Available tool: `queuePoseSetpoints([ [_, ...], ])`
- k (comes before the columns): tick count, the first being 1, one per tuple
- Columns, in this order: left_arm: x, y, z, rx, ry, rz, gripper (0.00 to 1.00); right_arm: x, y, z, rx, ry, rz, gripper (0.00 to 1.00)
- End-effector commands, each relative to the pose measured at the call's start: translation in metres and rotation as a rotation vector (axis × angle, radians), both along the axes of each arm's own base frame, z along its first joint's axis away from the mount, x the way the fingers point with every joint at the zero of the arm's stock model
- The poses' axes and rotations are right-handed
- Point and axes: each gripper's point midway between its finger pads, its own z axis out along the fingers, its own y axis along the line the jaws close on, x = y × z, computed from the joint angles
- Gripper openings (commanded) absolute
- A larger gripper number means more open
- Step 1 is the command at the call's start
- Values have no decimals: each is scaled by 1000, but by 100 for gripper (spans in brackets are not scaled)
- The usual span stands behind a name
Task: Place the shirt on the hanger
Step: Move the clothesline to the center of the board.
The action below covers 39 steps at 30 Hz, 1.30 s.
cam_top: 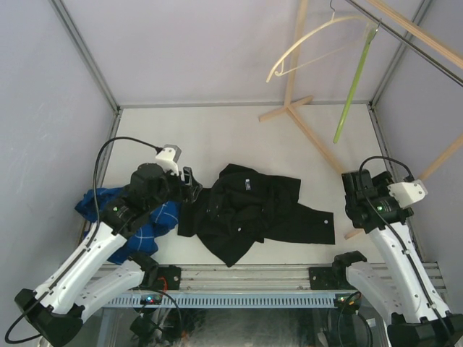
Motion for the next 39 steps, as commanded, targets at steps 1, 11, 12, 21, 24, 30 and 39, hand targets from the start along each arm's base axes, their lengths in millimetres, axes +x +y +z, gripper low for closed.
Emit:
queuePoseSetpoints([
  [1,2,-6,-4,-5,0,-30,71,-18,-25,31,-101,-90,-137,75],
  [11,3,-10,-7,-6,15,-52,71,-3,-59,70,-201,-122,-210,74],
  [12,3,-10,-7,-7,15,-52,71,3,-61,74,-203,-136,-198,72],
  [21,0,-10,-10,-11,20,-56,71,34,-77,85,-271,-94,-134,58],
  [24,1,-11,-10,-11,23,-61,71,36,-85,83,-292,-60,-145,48],
  [30,1,-11,-12,-7,28,-64,71,37,-88,86,-305,-87,-107,15],
  [39,1,-13,-13,-10,35,-68,70,23,-91,91,-318,-178,-35,0],
])
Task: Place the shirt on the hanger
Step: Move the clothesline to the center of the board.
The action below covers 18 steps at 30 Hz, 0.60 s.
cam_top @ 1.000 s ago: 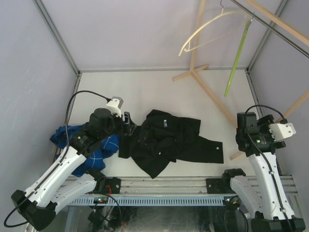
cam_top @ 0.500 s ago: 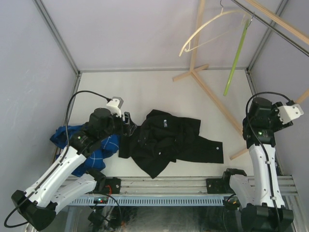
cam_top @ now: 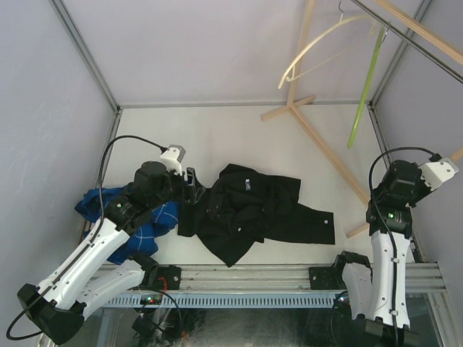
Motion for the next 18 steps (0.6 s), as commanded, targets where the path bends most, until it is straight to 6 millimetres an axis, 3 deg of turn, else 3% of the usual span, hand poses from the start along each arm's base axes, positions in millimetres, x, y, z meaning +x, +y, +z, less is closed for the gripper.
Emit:
queuePoseSetpoints([
  [1,3,-4,-4,-5,-13,-22,70,8,2,24,5,-217,56,0],
  [9,3,-5,-6,-5,-5,-29,70,21,31,44,-36,-355,287,0],
  [18,2,-5,-4,-10,-9,-27,70,67,77,46,-1,-391,630,0],
])
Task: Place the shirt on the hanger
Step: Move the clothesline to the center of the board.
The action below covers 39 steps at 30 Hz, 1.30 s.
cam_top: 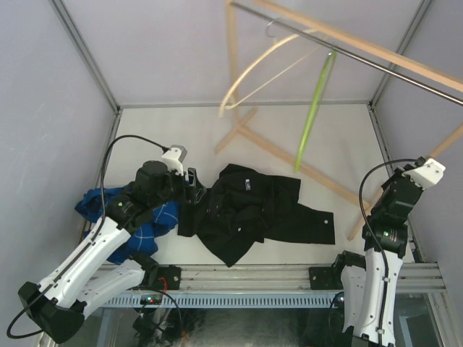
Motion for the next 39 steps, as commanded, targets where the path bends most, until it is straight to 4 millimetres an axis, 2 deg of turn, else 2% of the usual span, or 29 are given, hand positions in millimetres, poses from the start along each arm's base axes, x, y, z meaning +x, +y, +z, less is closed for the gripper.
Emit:
queuePoseSetpoints([
  [1,3,-1,-1,-7,-26,-9,70,48,43,45,98,-281,280,0],
  [6,4,-2,-1,-7,-23,-10,70,81,51,28,180,-220,311,0],
  [8,4,-2,-1,-7,-23,-10,70,96,58,30,172,-204,332,0],
  [15,3,1,0,-8,-31,5,70,153,96,47,157,-175,387,0],
  [20,3,2,0,-7,-33,7,70,200,128,44,170,-137,458,0],
  [27,2,2,-2,-5,-27,5,70,257,190,26,201,-104,604,1],
  [30,3,2,-2,-3,-27,7,70,283,218,24,195,-78,669,4],
  [34,4,4,-2,3,-28,14,70,318,266,33,129,-72,825,10],
  [35,3,4,-2,4,-28,14,70,326,279,27,122,-61,878,10],
  [39,3,6,-2,7,-29,20,70,347,319,25,112,-52,1007,12],
])
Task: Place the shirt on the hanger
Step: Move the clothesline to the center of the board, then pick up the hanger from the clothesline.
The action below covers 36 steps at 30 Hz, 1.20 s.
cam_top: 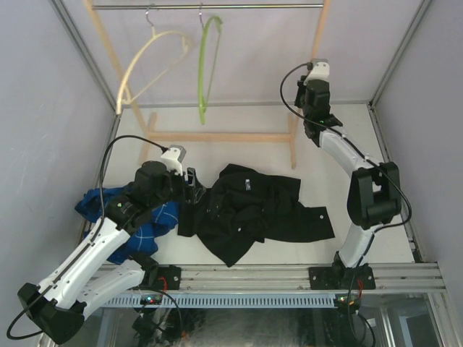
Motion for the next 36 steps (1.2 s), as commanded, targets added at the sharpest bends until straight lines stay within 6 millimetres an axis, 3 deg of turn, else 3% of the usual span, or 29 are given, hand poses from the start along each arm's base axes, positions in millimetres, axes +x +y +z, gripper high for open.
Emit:
queuePoseSetpoints([
  [1,3,6,-4,11,-22,18,70,17,84,21,126,-61,269,15],
  [6,6,15,-5,46,-31,61,69,27,114,18,143,-29,298,30],
  [10,8,31,-1,70,-57,131,72,21,103,26,159,-20,266,55],
  [15,7,43,9,52,-111,194,79,-16,83,41,172,-10,278,78],
  [20,7,66,20,43,-156,323,83,-60,70,47,169,7,281,84],
  [23,3,68,32,-22,-194,346,86,-84,59,46,199,37,244,88],
  [27,-3,74,68,-82,-276,358,91,-117,44,29,245,169,189,95],
  [31,-8,75,127,-120,-376,327,94,-155,47,15,302,288,249,100],
  [36,-7,72,203,-160,-498,297,95,-202,50,-27,323,432,305,100],
])
